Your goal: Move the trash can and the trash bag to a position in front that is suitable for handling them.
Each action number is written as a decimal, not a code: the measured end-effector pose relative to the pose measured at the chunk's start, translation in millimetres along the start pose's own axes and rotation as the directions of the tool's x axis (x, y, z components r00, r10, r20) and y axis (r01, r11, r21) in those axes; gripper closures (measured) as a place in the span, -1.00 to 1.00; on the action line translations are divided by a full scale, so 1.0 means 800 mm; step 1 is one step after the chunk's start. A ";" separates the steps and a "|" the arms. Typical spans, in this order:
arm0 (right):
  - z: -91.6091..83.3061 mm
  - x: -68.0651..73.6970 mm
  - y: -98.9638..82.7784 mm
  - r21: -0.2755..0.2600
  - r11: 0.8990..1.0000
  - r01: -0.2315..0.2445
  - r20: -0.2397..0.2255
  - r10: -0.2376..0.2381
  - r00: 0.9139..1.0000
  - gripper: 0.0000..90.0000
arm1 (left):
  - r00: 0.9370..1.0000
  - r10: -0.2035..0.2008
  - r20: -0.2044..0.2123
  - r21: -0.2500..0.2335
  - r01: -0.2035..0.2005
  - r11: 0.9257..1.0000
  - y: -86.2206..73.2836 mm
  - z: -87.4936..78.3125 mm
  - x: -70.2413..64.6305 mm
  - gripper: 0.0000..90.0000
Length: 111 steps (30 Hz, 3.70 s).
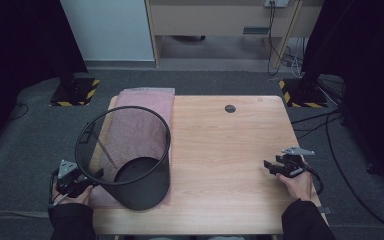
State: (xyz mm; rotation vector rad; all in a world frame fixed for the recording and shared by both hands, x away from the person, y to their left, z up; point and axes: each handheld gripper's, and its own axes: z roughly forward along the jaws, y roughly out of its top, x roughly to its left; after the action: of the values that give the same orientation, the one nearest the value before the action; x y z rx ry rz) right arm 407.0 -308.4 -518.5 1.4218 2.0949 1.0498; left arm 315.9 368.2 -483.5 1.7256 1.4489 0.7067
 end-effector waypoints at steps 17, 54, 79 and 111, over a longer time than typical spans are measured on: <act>-0.046 0.074 0.065 -0.367 0.929 0.054 -0.003 -0.059 0.998 0.42 | 0.995 -0.085 -0.052 -0.275 0.068 0.959 0.031 -0.050 -0.013 0.18; 0.015 0.332 0.162 -0.380 0.913 0.149 -0.206 -0.240 0.949 0.85 | 0.996 -0.087 -0.021 -0.301 0.076 0.951 0.072 -0.057 -0.116 1.00; -0.064 0.180 0.132 -0.313 0.944 0.108 -0.076 -0.138 0.988 1.00 | 0.986 0.052 0.161 -0.287 -0.003 0.958 0.133 0.007 -0.257 1.00; -0.065 0.100 0.108 -0.426 0.905 0.001 -0.052 -0.025 0.998 0.34 | 0.980 0.112 0.166 -0.200 -0.078 0.977 0.128 0.051 -0.232 0.35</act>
State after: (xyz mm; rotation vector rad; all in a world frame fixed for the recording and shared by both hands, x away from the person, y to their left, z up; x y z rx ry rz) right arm 392.2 -236.9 -413.0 1.1674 1.7577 1.4498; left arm 368.2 171.6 -410.5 1.6699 1.1445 0.7015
